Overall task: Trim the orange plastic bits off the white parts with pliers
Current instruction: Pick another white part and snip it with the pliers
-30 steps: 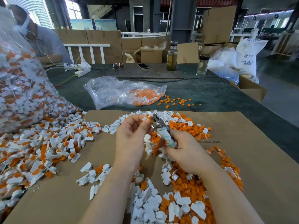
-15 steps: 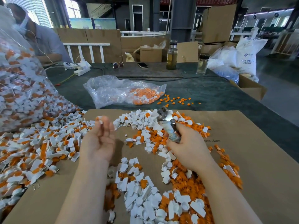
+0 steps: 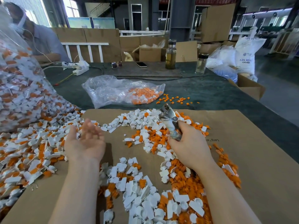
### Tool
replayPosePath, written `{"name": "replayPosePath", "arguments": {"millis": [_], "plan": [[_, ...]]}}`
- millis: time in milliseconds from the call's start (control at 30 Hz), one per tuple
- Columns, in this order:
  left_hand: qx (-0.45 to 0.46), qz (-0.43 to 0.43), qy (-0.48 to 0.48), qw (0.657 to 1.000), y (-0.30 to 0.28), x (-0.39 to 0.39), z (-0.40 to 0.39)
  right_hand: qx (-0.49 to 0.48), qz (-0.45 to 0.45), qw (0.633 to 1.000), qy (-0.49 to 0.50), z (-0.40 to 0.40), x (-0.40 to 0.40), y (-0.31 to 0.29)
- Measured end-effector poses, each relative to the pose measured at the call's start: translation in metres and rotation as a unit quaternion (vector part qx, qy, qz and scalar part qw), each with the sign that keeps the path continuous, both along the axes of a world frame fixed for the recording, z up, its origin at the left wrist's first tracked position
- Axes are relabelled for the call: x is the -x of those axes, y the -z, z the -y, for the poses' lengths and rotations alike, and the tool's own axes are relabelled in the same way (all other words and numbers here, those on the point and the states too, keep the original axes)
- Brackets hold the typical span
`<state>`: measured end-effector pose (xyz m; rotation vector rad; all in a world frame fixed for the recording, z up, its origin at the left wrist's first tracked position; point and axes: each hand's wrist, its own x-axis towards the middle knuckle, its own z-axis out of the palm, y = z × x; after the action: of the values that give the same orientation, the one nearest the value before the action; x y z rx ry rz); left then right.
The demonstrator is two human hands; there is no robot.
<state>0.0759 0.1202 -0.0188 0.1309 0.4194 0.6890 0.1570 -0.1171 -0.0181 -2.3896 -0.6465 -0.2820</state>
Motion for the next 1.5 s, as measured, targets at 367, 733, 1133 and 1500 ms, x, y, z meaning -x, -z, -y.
{"name": "replayPosePath", "arguments": {"millis": [367,733,1133,1500], "plan": [[-0.545,-0.083,0.338,0.763,-0.017,-0.009,0.086,0.007,-0.011,0.997,-0.082,-0.006,0.011,-0.007],[-0.513,-0.076,0.285,0.806,-0.013,-0.013,0.077,0.033,-0.023,0.995,-0.094,-0.005,0.010,-0.009],[-0.847,-0.279,0.289,0.348,-0.006,-0.013,0.100,0.018,-0.137,0.917,0.373,0.027,-0.007,-0.016],[-0.895,-0.186,0.337,0.224,0.018,-0.017,0.115,0.081,-0.290,0.909,0.287,0.012,-0.009,-0.009]]}}
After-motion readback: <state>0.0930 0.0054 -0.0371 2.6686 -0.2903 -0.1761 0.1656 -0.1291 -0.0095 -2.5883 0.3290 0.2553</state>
